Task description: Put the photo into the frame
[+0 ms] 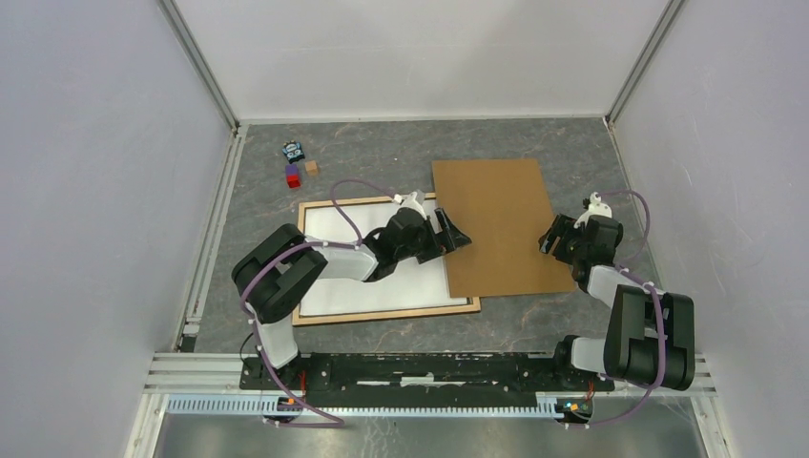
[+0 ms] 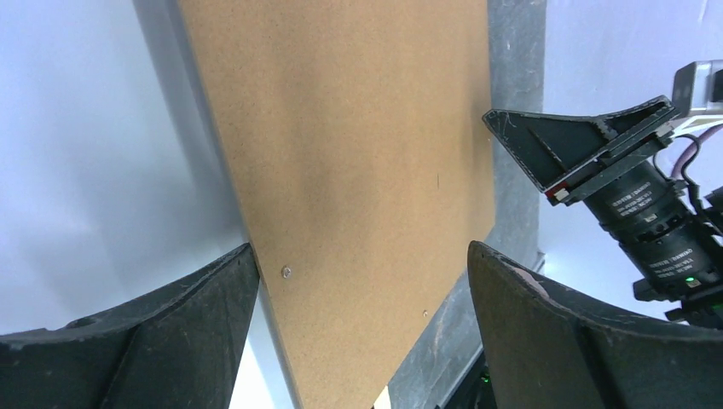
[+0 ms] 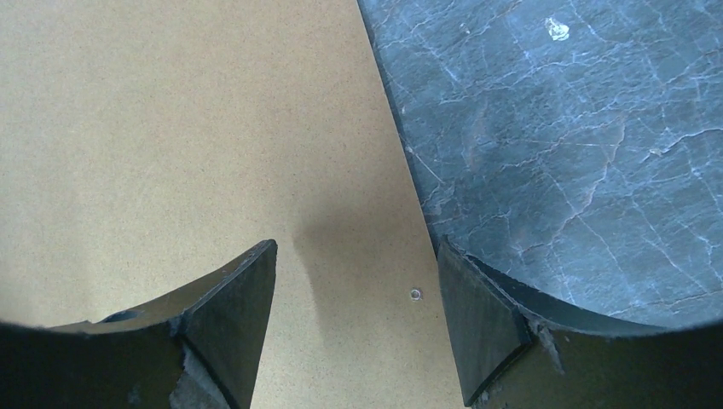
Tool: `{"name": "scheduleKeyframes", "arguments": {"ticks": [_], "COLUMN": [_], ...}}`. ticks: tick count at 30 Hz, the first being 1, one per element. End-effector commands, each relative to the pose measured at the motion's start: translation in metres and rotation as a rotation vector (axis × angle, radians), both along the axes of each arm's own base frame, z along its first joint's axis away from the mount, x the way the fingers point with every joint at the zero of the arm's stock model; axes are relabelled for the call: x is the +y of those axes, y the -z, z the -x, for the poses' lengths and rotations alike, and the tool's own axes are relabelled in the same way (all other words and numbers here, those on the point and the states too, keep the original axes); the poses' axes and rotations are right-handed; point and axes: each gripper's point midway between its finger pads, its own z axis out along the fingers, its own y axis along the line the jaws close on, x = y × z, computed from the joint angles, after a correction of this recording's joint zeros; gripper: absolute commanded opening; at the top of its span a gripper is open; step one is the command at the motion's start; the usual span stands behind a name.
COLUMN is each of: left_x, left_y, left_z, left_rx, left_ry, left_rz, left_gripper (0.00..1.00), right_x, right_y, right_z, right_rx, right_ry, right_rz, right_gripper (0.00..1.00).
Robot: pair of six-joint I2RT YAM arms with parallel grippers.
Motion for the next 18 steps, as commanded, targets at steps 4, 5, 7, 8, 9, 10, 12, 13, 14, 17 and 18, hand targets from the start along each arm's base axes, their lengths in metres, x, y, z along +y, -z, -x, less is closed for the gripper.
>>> {"name": "scheduleKeyframes", "arguments": {"ticks": [4, 5, 7, 8, 9, 10, 12, 13, 14, 17, 18], "left_x": [-0.003, -0.001, 0.001, 0.002, 0.001, 0.000, 0.001, 0.002, 0.004, 0.006, 0.005], "left_y": [-0.035, -0.034, -0.035, -0.036, -0.036, -0.035, -0.031, -0.030, -0.028, -0.018, -0.017], "left_z": [-0.003, -0.004, -0.006, -0.008, -0.009, -0.010, -0.012, -0.014, -0.016, -0.020, -0.022], "left_rx": [-0.030, -0.024, -0.028, -0.028, -0.024, -0.013, -0.001, 0.006, 0.011, 0.034, 0.040], "left_ry": [-0.052, -0.065, -0.081, -0.083, -0.078, -0.076, -0.076, -0.084, -0.090, -0.097, -0.097], "left_rz": [0.214, 0.226, 0.272, 0.293, 0.313, 0.331, 0.368, 0.387, 0.398, 0.395, 0.398], "left_gripper": [0.78, 0.74, 0.70, 0.68, 0.67, 0.65, 0.58, 0.56, 0.54, 0.45, 0.42], "right_x": [0.029, 0.029, 0.030, 0.030, 0.029, 0.028, 0.028, 0.028, 0.028, 0.031, 0.031], "right_y": [0.036, 0.036, 0.035, 0.034, 0.034, 0.033, 0.033, 0.034, 0.035, 0.037, 0.037], "right_z": [0.042, 0.042, 0.041, 0.041, 0.041, 0.041, 0.040, 0.040, 0.041, 0.042, 0.042], "right_rx": [0.178, 0.178, 0.177, 0.175, 0.171, 0.168, 0.165, 0.167, 0.170, 0.173, 0.174], "right_ry": [-0.080, -0.080, -0.085, -0.087, -0.085, -0.083, -0.079, -0.079, -0.080, -0.087, -0.089], "right_rz": [-0.098, -0.099, -0.097, -0.096, -0.092, -0.088, -0.087, -0.088, -0.091, -0.102, -0.104], "right_gripper": [0.74, 0.74, 0.74, 0.74, 0.74, 0.74, 0.75, 0.75, 0.74, 0.75, 0.75]}}
